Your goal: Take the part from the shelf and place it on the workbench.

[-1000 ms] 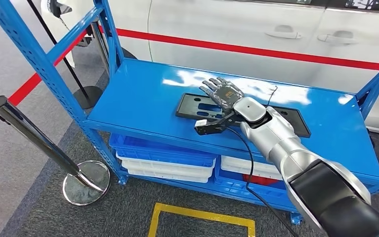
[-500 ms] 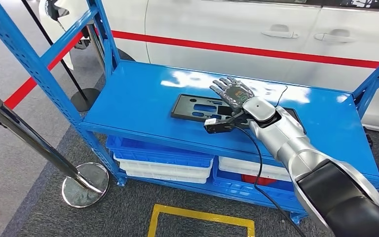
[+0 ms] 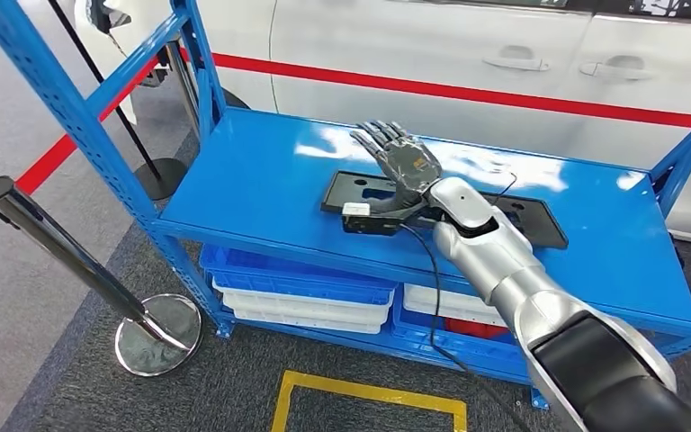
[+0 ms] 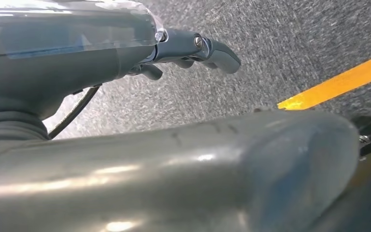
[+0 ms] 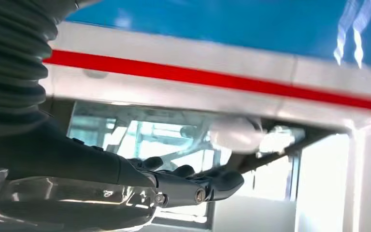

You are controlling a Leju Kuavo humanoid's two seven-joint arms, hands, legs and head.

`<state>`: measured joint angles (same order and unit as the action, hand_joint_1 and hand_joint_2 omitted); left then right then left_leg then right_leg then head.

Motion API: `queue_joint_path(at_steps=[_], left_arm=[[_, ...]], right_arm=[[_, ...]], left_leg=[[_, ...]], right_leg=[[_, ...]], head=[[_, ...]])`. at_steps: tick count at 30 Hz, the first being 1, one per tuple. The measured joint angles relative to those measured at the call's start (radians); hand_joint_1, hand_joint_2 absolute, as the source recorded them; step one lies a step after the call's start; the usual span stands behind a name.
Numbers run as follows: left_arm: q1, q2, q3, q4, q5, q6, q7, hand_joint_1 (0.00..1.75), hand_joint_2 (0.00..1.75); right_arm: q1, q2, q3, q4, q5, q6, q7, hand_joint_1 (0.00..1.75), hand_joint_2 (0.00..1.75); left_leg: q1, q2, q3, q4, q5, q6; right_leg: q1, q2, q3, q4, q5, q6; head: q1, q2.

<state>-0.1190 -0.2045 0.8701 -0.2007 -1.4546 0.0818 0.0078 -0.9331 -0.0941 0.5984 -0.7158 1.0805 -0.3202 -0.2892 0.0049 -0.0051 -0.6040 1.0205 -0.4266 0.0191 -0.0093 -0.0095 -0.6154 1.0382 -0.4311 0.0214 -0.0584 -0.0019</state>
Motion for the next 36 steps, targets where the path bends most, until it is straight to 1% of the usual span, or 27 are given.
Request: queue_joint_path(at_steps=[2,3,5,7,9,10,11,12,13,14,15,16,17,19,21,22,24,25,26,27,28,29,31,32,33,35,36], left_arm=[[0.002,0.002,0.0,0.0,0.0,-0.001,0.0,0.0,0.0],[0.002,0.002,0.0,0.0,0.0,-0.002,-0.001,0.0,0.0],[0.002,0.003,0.0,0.0,0.0,-0.002,-0.001,0.0,0.0],[0.003,0.004,-0.001,0.0,0.0,-0.002,-0.001,0.0,0.0],[0.004,0.005,-0.001,0.0,0.0,-0.002,-0.001,0.0,0.0],[0.004,0.005,-0.001,0.0,0.0,-0.002,-0.001,0.0,0.0],[0.005,0.006,-0.001,0.0,0.0,-0.002,-0.001,0.0,0.0],[0.005,0.006,-0.001,0.0,0.0,-0.002,-0.001,0.0,0.0],[0.005,0.007,-0.001,0.0,0.0,-0.002,-0.001,0.0,0.0],[0.005,0.008,-0.001,0.0,0.0,-0.002,-0.001,0.0,0.0],[0.004,0.008,-0.001,0.0,0.0,-0.002,-0.001,0.0,0.0],[0.003,0.009,-0.001,0.0,0.0,-0.002,-0.001,0.0,0.0],[0.003,0.009,-0.001,0.0,0.0,-0.002,-0.001,0.0,0.0],[0.004,0.009,-0.001,0.0,0.0,-0.002,-0.001,0.0,0.0],[0.003,0.01,-0.001,0.0,-0.001,-0.002,-0.001,0.0,0.0],[0.002,0.01,-0.001,0.0,-0.001,-0.002,-0.001,0.0,0.0],[0.001,0.01,-0.001,0.0,-0.001,-0.002,-0.001,0.0,0.0],[0.002,0.01,-0.001,0.0,-0.001,-0.003,-0.001,0.0,0.0],[0.002,0.01,-0.001,0.0,-0.001,-0.003,-0.001,0.0,0.0],[0.002,0.01,-0.001,0.0,-0.001,-0.003,-0.001,0.0,0.0],[0.002,0.01,-0.001,0.0,-0.001,-0.004,-0.001,0.0,0.0],[0.002,0.01,-0.001,0.0,-0.001,-0.004,-0.001,0.0,0.0],[0.002,0.01,-0.001,0.0,-0.001,-0.004,-0.001,0.0,0.0],[0.002,0.01,-0.001,0.0,-0.001,-0.004,-0.001,0.0,0.0],[0.002,0.01,-0.001,0.0,-0.001,-0.004,-0.001,0.0,0.0],[0.002,0.01,-0.001,0.0,-0.001,-0.004,-0.001,0.0,0.0],[0.002,0.011,-0.001,0.0,-0.001,-0.004,-0.001,0.0,0.0]], right_arm=[[0.025,0.01,-0.017,-0.071,-0.016,0.007,0.006,0.0,0.0],[0.037,0.012,-0.024,-0.098,-0.018,0.009,0.007,0.0,0.0],[0.05,0.01,-0.034,-0.141,-0.021,0.011,0.009,0.0,0.0],[0.055,0.002,-0.04,-0.165,-0.022,0.012,0.011,0.0,0.0],[0.062,-0.011,-0.041,-0.179,-0.023,0.012,0.011,0.0,0.0],[0.067,-0.019,-0.041,-0.185,-0.023,0.013,0.011,0.0,0.0],[0.072,-0.026,-0.041,-0.19,-0.023,0.013,0.01,0.0,0.0],[0.077,-0.035,-0.041,-0.197,-0.023,0.014,0.01,0.0,0.0],[0.079,-0.044,-0.041,-0.203,-0.023,0.014,0.01,0.0,0.0],[0.08,-0.052,-0.041,-0.21,-0.023,0.014,0.01,0.0,0.0],[0.081,-0.06,-0.041,-0.216,-0.023,0.014,0.01,0.0,0.0],[0.081,-0.067,-0.041,-0.221,-0.023,0.014,0.01,0.0,0.0],[0.081,-0.071,-0.041,-0.224,-0.023,0.014,0.01,0.0,0.0],[0.081,-0.075,-0.041,-0.228,-0.023,0.014,0.01,0.0,0.0],[0.081,-0.075,-0.042,-0.232,-0.023,0.014,0.01,0.0,0.0],[0.081,-0.073,-0.043,-0.233,-0.023,0.014,0.009,0.0,0.0],[0.084,-0.066,-0.044,-0.234,-0.024,0.013,0.009,0.0,0.0],[0.087,-0.062,-0.045,-0.234,-0.024,0.013,0.009,0.0,0.0],[0.091,-0.06,-0.045,-0.233,-0.025,0.014,0.009,0.0,0.0],[0.094,-0.058,-0.045,-0.233,-0.025,0.013,0.009,0.0,0.0],[0.094,-0.058,-0.045,-0.233,-0.025,0.013,0.009,0.0,0.0],[0.093,-0.057,-0.046,-0.234,-0.025,0.013,0.009,0.0,0.0],[0.09,-0.057,-0.047,-0.234,-0.026,0.013,0.009,0.0,0.0],[0.09,-0.056,-0.047,-0.234,-0.026,0.013,0.009,0.0,0.0],[0.09,-0.056,-0.047,-0.234,-0.026,0.012,0.009,0.0,0.0],[0.091,-0.057,-0.047,-0.234,-0.026,0.012,0.01,0.0,0.0],[0.09,-0.058,-0.047,-0.234,-0.026,0.012,0.01,0.0,0.0]], left_leg=[[-0.003,0.006,0.0,0.0,-0.001,-0.01],[-0.002,0.007,-0.001,0.0,-0.003,-0.016],[-0.001,0.007,-0.012,0.029,-0.026,-0.027],[0.002,0.007,-0.054,0.128,-0.084,-0.035],[0.004,0.007,-0.104,0.241,-0.134,-0.04],[0.004,0.007,-0.122,0.278,-0.143,-0.041],[0.004,0.007,-0.128,0.29,-0.138,-0.041],[0.005,0.007,-0.122,0.275,-0.12,-0.041],[0.005,0.007,-0.097,0.222,-0.087,-0.039],[0.005,0.006,-0.063,0.148,-0.053,-0.035],[0.004,0.006,-0.031,0.08,-0.029,-0.03],[0.002,0.004,-0.009,0.033,-0.015,-0.024],[0.0,0.003,0.001,0.01,-0.012,-0.019],[-0.001,0.002,0.002,0.005,-0.01,-0.007],[0.002,0.002,0.006,-0.005,-0.003,0.005],[0.004,0.003,0.007,-0.01,0.001,0.01],[0.005,0.004,0.007,-0.013,0.003,0.015],[0.005,0.004,0.006,-0.012,0.003,0.015],[0.005,0.003,0.006,-0.012,0.003,0.015],[0.005,0.003,0.006,-0.01,0.002,0.014],[0.005,0.002,0.007,-0.008,0.001,0.012],[0.006,0.001,0.007,-0.005,-0.001,0.009],[0.002,0.0,0.004,0.002,-0.006,0.0],[0.001,0.001,0.003,0.003,-0.007,-0.005],[0.0,0.001,0.001,0.003,-0.007,-0.01],[0.001,0.001,0.002,0.003,-0.01,-0.021],[0.001,0.001,-0.002,0.015,-0.02,-0.026]], right_leg=[[0.004,0.004,0.004,-0.017,-0.002,-0.009],[0.003,0.006,0.005,-0.018,0.0,-0.014],[-0.002,0.005,0.007,-0.023,0.003,-0.027],[-0.003,0.004,0.009,-0.025,0.004,-0.036],[-0.002,0.004,0.009,-0.025,0.003,-0.038],[-0.001,0.004,0.009,-0.025,0.003,-0.038],[-0.001,0.004,0.009,-0.024,0.003,-0.038],[-0.001,0.004,0.009,-0.023,0.003,-0.038],[-0.001,0.004,0.009,-0.021,0.002,-0.036],[-0.001,0.005,0.009,-0.019,0.001,-0.034],[0.0,0.006,0.008,-0.016,-0.001,-0.031],[0.002,0.006,0.007,-0.014,-0.002,-0.026],[0.003,0.007,0.006,-0.014,-0.002,-0.021],[0.004,0.007,0.006,-0.017,0.0,-0.009],[0.002,0.008,0.0,-0.001,-0.014,0.0],[0.0,0.008,-0.015,0.032,-0.037,0.004],[-0.003,0.008,-0.071,0.157,-0.101,0.009],[-0.005,0.008,-0.101,0.22,-0.124,0.012],[-0.006,0.008,-0.119,0.257,-0.13,0.014],[-0.007,0.008,-0.119,0.255,-0.116,0.015],[-0.009,0.008,-0.1,0.212,-0.086,0.014],[-0.01,0.007,-0.066,0.142,-0.049,0.013],[-0.008,0.004,-0.01,0.022,-0.007,0.007],[-0.006,0.004,0.002,-0.005,-0.002,0.003],[-0.003,0.005,0.003,-0.01,-0.006,-0.001],[-0.004,0.006,0.003,-0.014,-0.003,-0.013],[-0.006,0.006,0.005,-0.017,-0.001,-0.02]], head=[[0.0,0.0],[0.0,0.0],[0.0,0.0],[0.0,0.0],[0.0,0.0],[0.0,0.0],[0.0,0.0],[0.0,0.0],[0.0,0.0],[0.0,0.0],[0.0,0.0],[0.0,0.0],[0.0,0.0],[0.0,0.0],[0.0,0.0],[0.0,0.0],[0.0,0.0],[0.0,0.0],[0.0,0.0],[0.0,0.0],[0.0,0.0],[0.0,0.0],[0.0,0.0],[0.0,0.0],[0.0,0.0],[0.0,0.0],[0.0,0.0]])
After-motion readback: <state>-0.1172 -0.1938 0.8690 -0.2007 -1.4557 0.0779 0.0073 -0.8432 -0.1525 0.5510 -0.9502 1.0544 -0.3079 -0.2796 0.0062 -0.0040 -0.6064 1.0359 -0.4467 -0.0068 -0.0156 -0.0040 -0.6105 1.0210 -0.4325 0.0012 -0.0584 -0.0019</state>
